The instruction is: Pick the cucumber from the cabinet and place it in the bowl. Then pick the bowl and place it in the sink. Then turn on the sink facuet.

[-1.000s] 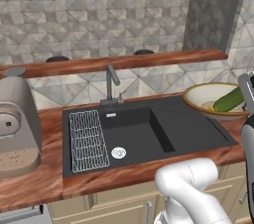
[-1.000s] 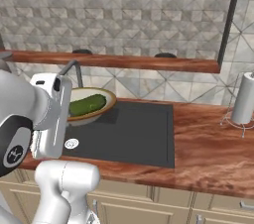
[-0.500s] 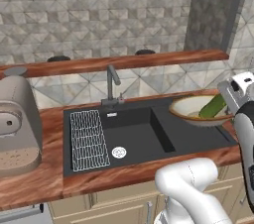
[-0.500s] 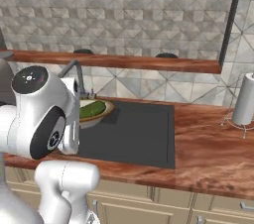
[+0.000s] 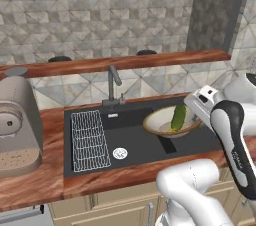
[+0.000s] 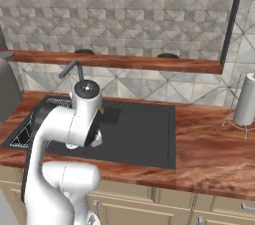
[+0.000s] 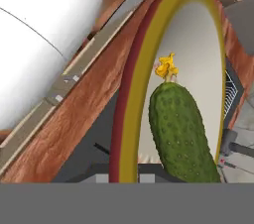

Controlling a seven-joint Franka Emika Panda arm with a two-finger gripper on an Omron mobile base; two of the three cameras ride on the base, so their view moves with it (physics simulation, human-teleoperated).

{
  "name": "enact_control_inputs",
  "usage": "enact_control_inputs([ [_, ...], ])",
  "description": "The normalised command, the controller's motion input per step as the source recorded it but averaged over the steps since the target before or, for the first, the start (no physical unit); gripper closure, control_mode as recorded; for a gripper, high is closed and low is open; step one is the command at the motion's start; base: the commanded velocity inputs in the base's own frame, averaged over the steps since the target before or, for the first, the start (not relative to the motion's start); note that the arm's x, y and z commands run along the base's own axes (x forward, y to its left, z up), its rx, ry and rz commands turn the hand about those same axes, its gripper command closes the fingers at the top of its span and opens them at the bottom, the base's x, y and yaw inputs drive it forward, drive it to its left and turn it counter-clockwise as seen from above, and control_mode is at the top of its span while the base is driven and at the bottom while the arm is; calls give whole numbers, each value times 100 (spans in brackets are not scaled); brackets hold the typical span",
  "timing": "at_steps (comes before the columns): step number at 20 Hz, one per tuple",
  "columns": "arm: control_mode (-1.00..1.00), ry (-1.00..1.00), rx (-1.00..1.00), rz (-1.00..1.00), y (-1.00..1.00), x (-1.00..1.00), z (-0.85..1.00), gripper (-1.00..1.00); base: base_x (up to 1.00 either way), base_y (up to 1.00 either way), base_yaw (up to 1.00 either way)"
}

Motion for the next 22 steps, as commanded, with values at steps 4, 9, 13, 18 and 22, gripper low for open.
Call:
enact_control_inputs([
  [4, -100, -1, 0, 38, 14, 99, -61, 100, 0, 0, 0],
  [9, -100, 0, 0, 33, 9, 100, -55, 100, 0, 0, 0],
  [13, -100, 0, 0, 26, 33, 95, -44, 100, 0, 0, 0],
  [18, -100, 0, 0, 17, 36, 77, -29, 100, 0, 0, 0],
  [22, -100, 5, 0, 10, 11, 65, -34, 100, 0, 0, 0],
])
